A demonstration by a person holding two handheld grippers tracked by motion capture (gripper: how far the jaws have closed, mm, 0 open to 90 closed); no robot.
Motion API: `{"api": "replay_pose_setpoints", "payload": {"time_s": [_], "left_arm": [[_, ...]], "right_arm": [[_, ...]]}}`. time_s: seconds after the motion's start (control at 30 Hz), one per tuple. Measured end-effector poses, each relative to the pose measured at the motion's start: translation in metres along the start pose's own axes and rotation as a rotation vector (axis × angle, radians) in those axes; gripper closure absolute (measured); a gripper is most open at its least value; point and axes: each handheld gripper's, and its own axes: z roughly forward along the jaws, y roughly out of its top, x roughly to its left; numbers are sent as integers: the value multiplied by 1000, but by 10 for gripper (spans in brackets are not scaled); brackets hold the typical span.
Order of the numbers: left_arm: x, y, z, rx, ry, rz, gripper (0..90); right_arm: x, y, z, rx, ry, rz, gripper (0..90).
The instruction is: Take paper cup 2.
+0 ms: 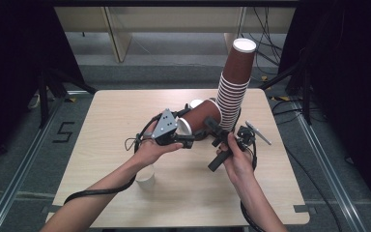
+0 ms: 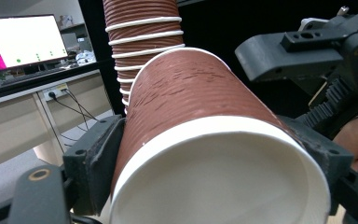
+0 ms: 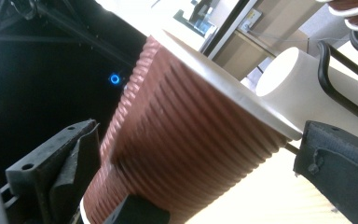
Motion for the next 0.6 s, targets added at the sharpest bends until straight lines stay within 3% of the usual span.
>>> {"api": "replay_pose_setpoints", "payload": {"time_s": [0.03,0.07,0.17,0.2,0.27,0.47,0.5,0.53,0.6], "left_arm": [[0,0,0,0,-2,-3,200],[0,0,0,0,1,1,200],[-1,0,1,0,-1,4,199],[-1,1,1,-1,-2,1,200],[-2,1,2,-6,1,5,200],[-2,2,3,-10,8,9,199],[-2,2,3,-10,10,10,199],[-2,1,3,-9,11,12,199],[-2,1,3,-8,14,10,199]], "right_arm": [[0,0,0,1,-3,6,5],[-2,1,1,-10,-3,-20,5],[-2,1,2,-17,0,-9,5],[-1,1,2,-11,1,34,5],[-3,2,3,-28,-2,11,5],[-2,2,6,-43,10,42,5],[-2,2,6,-36,9,68,5],[-3,2,6,-46,8,49,4],[-3,1,7,-42,13,63,5]]}}
